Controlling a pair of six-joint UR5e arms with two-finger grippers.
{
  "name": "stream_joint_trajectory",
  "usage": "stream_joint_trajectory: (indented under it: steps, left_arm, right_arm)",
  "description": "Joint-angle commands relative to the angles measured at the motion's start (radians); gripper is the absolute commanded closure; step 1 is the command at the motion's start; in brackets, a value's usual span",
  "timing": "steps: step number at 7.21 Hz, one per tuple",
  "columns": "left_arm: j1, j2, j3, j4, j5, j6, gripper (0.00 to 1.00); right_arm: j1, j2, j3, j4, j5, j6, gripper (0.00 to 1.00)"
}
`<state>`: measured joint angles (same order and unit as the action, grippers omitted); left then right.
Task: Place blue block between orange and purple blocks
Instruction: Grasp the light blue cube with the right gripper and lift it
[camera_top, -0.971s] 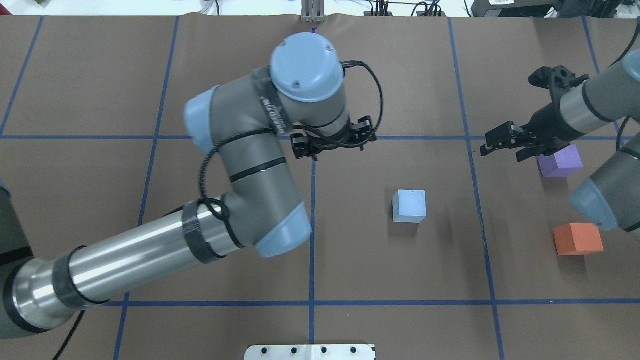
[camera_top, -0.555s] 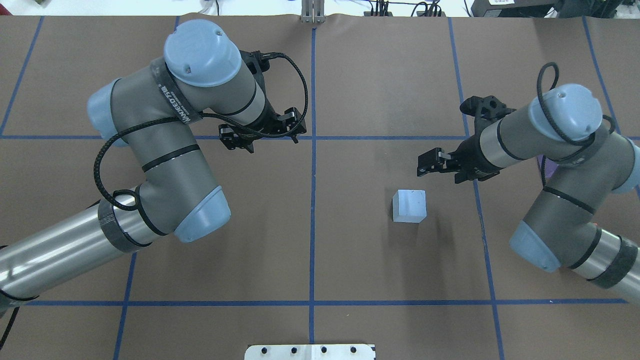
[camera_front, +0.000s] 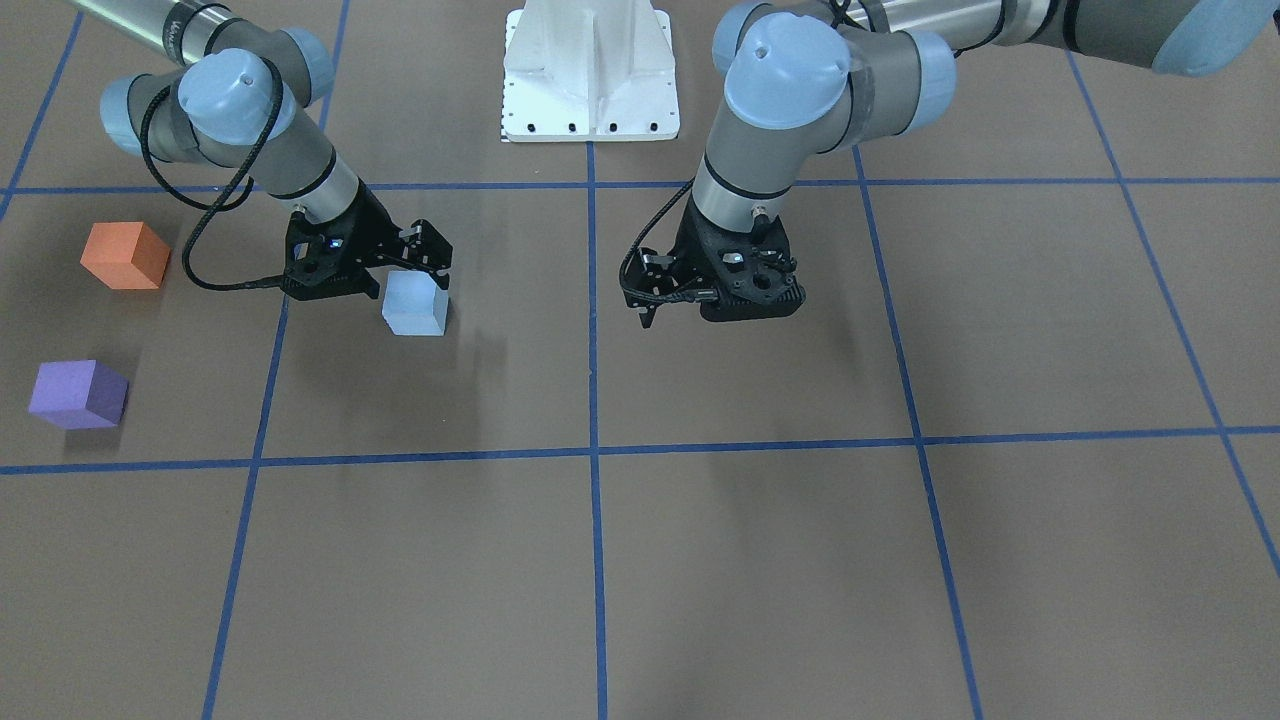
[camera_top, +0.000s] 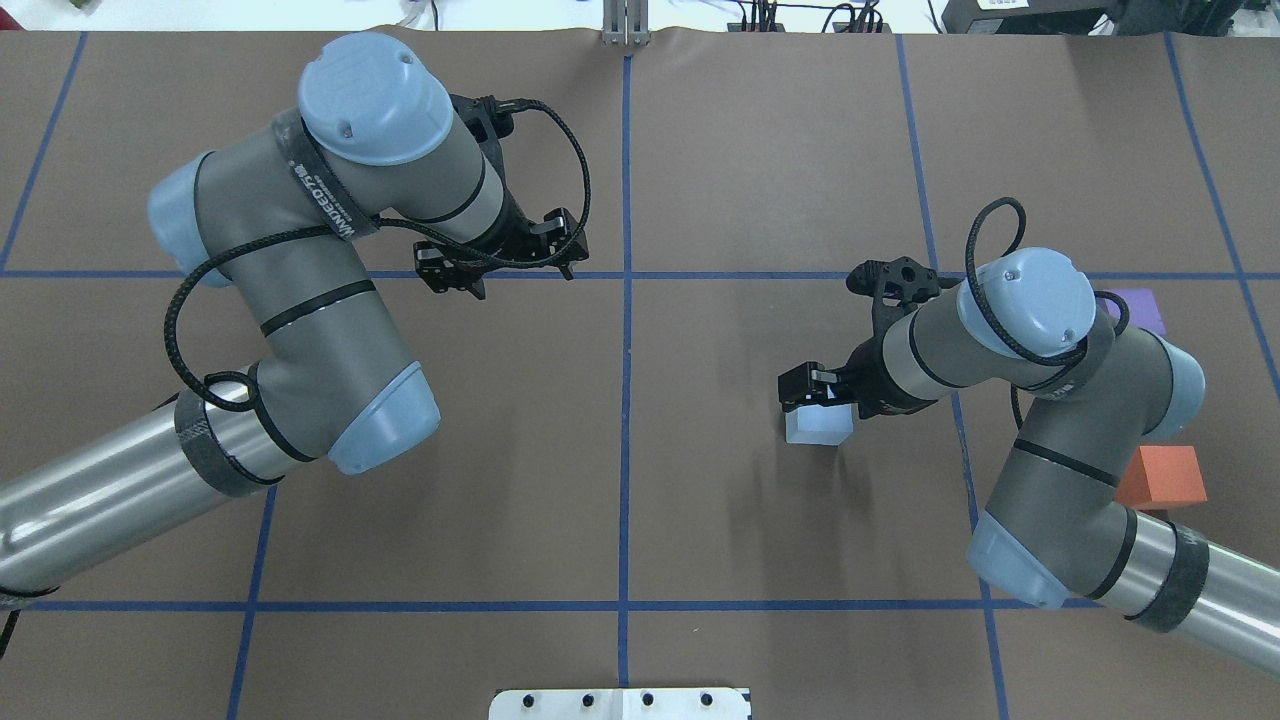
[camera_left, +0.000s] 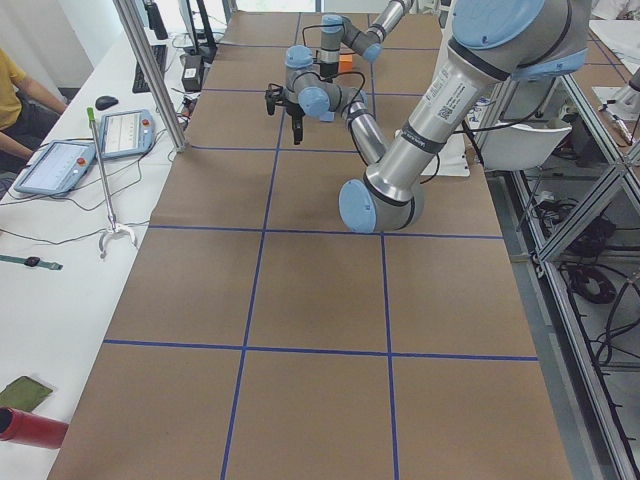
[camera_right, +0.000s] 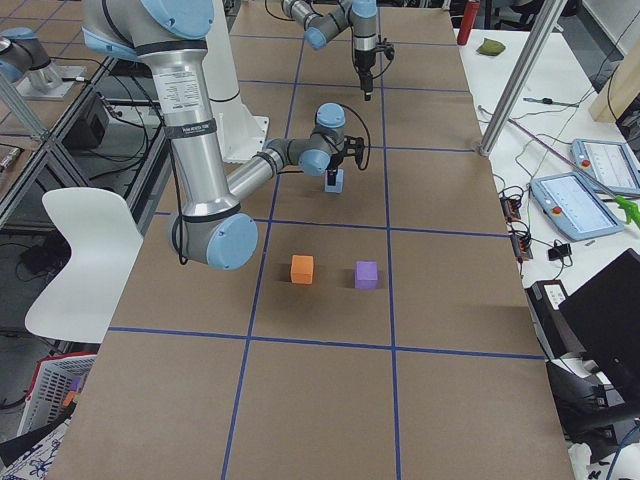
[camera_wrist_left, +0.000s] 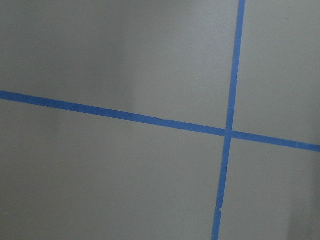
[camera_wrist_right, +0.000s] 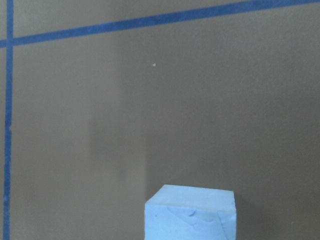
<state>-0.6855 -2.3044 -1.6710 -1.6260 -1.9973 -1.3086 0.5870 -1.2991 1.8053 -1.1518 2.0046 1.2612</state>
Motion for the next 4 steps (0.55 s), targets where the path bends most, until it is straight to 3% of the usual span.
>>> stream_joint_trajectory:
  steps: [1, 4]
  left_arm:
    - [0.0, 0.0, -0.001, 0.0, -0.001, -0.001, 0.0]
    - [0.001, 0.0, -0.001, 0.0, 0.0, -0.001, 0.0]
  right_arm:
    - [-0.009, 0.001, -0.004, -0.032, -0.013, -0.015, 0.02]
    - [-0.012, 0.047, -0.059, -0.032, -0.02, -0.016, 0.04]
